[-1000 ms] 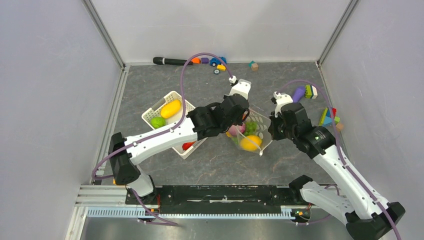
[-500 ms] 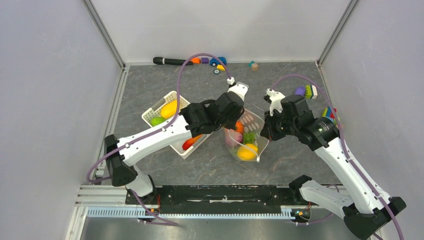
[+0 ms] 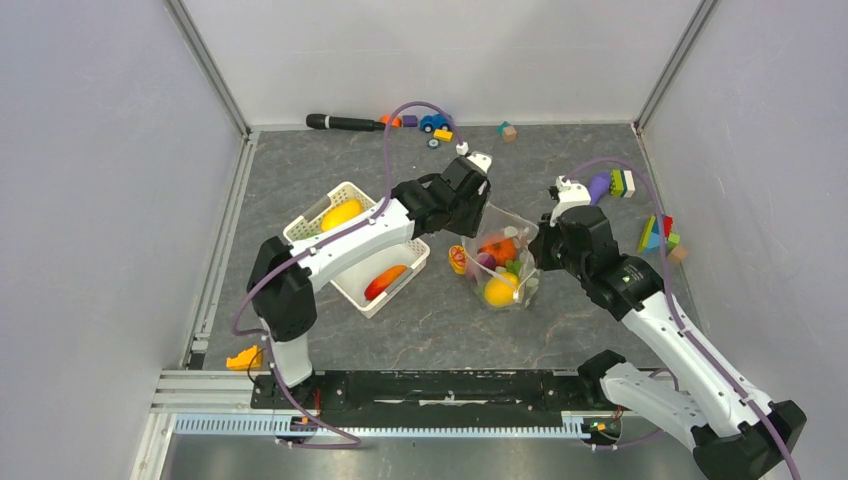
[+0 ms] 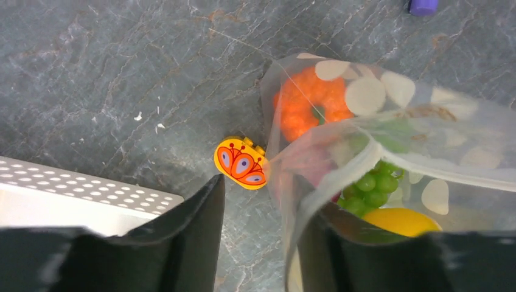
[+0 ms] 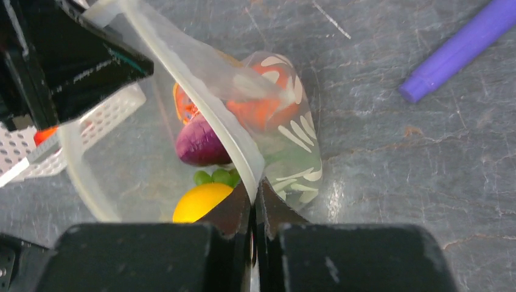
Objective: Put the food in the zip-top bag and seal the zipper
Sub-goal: Adjust the zipper food storage bag at the center of the board, then pick up the fake fruit from the bin.
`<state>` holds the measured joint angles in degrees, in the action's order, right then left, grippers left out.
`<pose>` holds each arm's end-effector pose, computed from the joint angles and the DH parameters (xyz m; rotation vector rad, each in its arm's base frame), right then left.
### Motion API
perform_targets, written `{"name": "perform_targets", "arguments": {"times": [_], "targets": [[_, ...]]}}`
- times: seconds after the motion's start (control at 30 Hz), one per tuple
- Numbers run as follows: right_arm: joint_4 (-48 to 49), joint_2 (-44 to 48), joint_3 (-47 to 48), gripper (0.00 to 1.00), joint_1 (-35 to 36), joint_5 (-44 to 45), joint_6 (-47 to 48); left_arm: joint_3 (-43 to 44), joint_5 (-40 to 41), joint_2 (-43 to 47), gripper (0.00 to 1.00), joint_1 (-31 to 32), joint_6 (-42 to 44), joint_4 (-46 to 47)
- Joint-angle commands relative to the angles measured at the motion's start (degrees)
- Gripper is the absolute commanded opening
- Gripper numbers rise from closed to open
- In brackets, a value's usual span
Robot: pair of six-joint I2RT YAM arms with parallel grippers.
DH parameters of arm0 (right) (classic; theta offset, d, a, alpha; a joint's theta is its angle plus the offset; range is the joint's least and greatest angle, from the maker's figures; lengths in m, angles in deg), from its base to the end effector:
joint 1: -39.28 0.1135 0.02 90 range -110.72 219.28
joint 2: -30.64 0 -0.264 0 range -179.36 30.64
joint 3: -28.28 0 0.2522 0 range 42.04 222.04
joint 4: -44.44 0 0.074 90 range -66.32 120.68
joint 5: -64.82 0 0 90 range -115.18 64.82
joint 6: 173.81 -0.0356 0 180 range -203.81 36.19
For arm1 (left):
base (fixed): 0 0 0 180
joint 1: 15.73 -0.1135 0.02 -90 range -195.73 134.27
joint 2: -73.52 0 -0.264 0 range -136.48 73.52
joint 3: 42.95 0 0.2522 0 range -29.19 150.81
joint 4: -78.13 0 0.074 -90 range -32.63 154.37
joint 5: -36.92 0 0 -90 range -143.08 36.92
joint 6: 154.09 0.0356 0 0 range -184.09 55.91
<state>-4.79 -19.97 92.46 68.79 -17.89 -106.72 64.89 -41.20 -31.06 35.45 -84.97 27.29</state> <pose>0.1645 0.0879 0.3130 -0.0551 2.2119 0.3749 0.2638 -0.3161 0.3030 0.5347 2.3463 -0.3465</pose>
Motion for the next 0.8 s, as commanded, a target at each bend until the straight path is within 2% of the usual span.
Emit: {"name": "perform_targets", "arguments": {"times": [0.0,0.1,0.13,0.27,0.37,0.5,0.6,0.7,0.77], "targets": [[10.6,1.5,-0.9,0.06,-0.1,5.6,-2.6,2.3,-3.2,2.4,0.66,-0.1,3.9,5.0],[13.4,1.5,-1.5,0.08,-0.1,6.5,-3.5,0.4,-5.2,5.4,0.97,-0.1,5.0,6.1],[14.2,1.3,-1.7,0.08,-0.1,6.5,-3.5,-0.2,-6.4,6.9,1.0,-0.1,5.4,6.2],[17.6,1.6,-3.5,0.09,-0.1,3.6,-1.8,-7.0,-14.5,15.3,1.0,-0.1,7.7,7.6],[19.9,1.6,-5.1,0.09,-0.1,2.4,-1.5,-14.7,-14.7,24.1,1.0,-0.1,6.2,9.8],[21.5,0.2,-6.1,0.09,-0.1,0.2,-1.0,-24.7,-8.4,34.9,1.0,-0.1,2.7,11.7],[20.6,-0.7,-5.7,0.08,-0.1,-2.2,0.5,-31.2,-1.2,40.1,1.0,-0.1,1.3,9.3],[20.7,-0.4,-5.9,0.06,-0.1,-3.0,1.4,-32.1,11.1,39.8,1.0,-0.2,-2.7,1.3],[20.9,0.2,-6.3,0.06,-0.1,-2.5,1.4,-31.8,15.7,37.6,1.0,-1.4,-6.2,-2.8]]}}
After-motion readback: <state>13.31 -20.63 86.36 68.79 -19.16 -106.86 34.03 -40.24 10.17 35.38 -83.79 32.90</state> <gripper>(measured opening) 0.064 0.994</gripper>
